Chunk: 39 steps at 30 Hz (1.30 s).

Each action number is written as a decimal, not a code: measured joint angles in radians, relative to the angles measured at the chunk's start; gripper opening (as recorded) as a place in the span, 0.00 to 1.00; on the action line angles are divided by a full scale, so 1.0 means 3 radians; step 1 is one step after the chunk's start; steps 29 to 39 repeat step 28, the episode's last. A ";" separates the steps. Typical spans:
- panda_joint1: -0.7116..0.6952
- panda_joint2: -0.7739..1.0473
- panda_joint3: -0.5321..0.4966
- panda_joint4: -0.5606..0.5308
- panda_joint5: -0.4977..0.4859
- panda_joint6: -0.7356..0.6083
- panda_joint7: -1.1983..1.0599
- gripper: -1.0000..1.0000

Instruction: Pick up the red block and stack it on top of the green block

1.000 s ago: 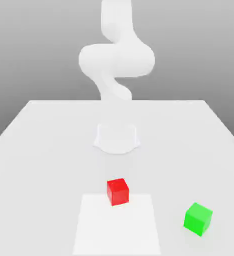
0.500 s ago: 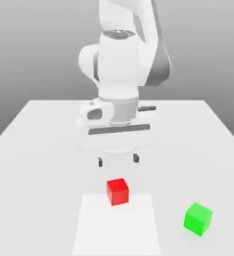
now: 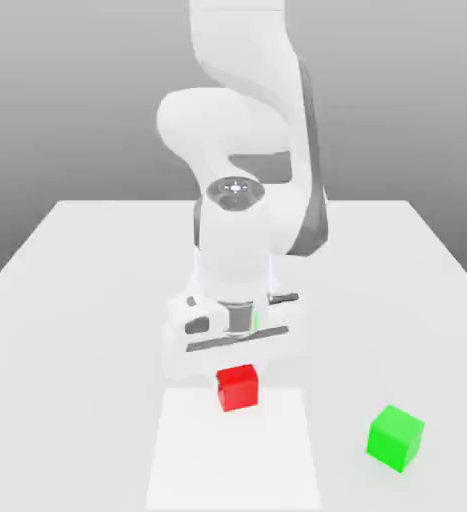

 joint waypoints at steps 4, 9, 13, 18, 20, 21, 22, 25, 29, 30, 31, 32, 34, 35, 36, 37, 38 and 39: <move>-0.0026 -0.0444 -0.0006 -0.0060 -0.0107 -0.0383 0.0078 0.00; 0.0070 -0.0837 0.0060 0.0009 -0.0074 -0.0848 0.0103 0.00; 0.0398 -0.0651 0.0298 0.0455 -0.0018 -0.1110 0.0239 0.00; 0.0868 -0.0361 0.0492 0.1057 -0.0089 -0.1421 0.0519 0.00; 0.0971 -0.0213 0.0537 0.1241 -0.0145 -0.1457 0.0627 0.00; 0.0982 -0.0109 0.0528 0.1276 -0.0181 -0.1388 0.0665 0.00; 0.0995 0.0003 0.0511 0.1296 -0.0219 -0.1297 0.0699 0.00; 0.1039 0.0325 0.0451 0.1324 -0.0330 -0.1007 0.0784 1.00; 0.1039 0.0325 0.0451 0.1324 -0.0330 -0.1007 0.0784 1.00; 0.1039 0.0325 0.0451 0.1324 -0.0330 -0.1007 0.0784 1.00; 0.1039 0.0325 0.0451 0.1324 -0.0330 -0.1007 0.0784 1.00; 0.1039 0.0325 0.0451 0.1324 -0.0330 -0.1007 0.0784 1.00; 0.1039 0.0325 0.0451 0.1324 -0.0330 -0.1007 0.0784 1.00; 0.1039 0.0325 0.0451 0.1324 -0.0330 -0.1007 0.0784 1.00; 0.1039 0.0325 0.0451 0.1324 -0.0330 -0.1007 0.0784 1.00; 0.1039 0.0325 0.0451 0.1324 -0.0330 -0.1007 0.0784 1.00; 0.1039 0.0325 0.0451 0.1324 -0.0330 -0.1007 0.0784 1.00; 0.1039 0.0325 0.0451 0.1324 -0.0330 -0.1007 0.0784 1.00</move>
